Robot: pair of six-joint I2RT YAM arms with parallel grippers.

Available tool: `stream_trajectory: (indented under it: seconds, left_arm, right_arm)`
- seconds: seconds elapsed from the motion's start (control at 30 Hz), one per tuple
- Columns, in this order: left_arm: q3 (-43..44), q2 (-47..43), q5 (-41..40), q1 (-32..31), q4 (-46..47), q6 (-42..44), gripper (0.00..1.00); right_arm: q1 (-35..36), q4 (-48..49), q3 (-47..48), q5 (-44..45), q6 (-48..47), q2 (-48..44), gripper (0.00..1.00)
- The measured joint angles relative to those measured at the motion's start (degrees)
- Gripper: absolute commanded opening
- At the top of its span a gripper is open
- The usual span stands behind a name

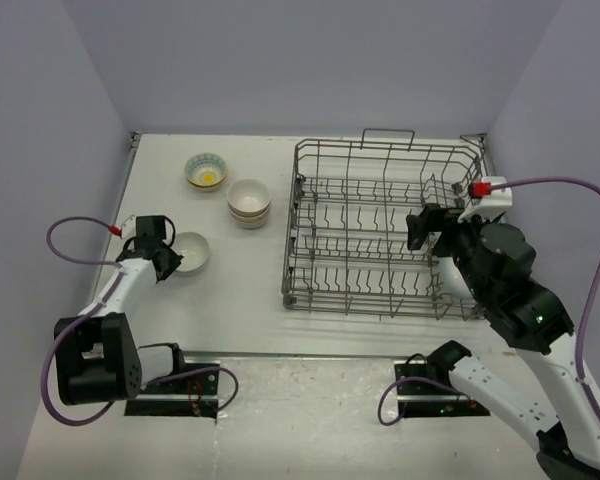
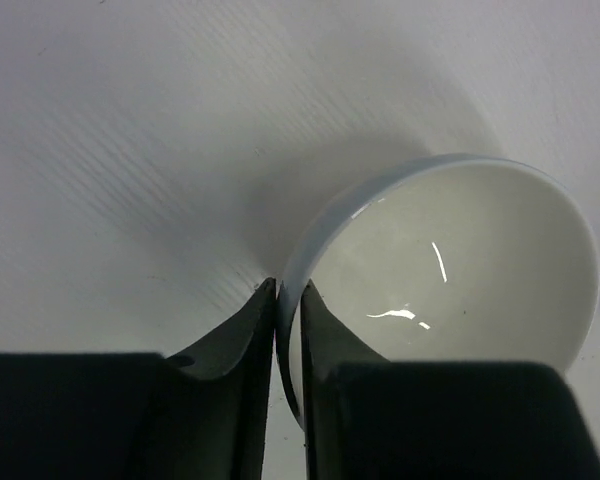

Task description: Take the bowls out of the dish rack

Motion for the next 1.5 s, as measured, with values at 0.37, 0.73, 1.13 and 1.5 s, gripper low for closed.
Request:
stream_trajectory:
  seconds: [0.37, 0.73, 1.13, 1.5]
  left_arm:
    - [1.5, -8.9, 2.5, 0.0, -3.7, 0.5, 1.00]
    - [19.1, -35.0, 10.4, -1.6, -8.7, 12.8, 1.00]
    - [10.4, -32.9, 4.2, -14.8, -10.6, 18.1, 1.00]
    - [10.4, -33.0, 4.4, -17.6, -10.5, 19.3, 1.00]
  right_arm:
    - [-2.7, -1.6, 0.7, 5.0, -3.6, 15.9, 0.99]
    - [-11.1, -2.4, 6.7, 15.6, -10.9, 40.3, 0.99]
    - [-14.2, -2.4, 6.1, 19.7, -16.8, 47.5, 0.99]
    - [-17.8, -1.4, 4.3, 19.5, -19.1, 52.4, 0.98]
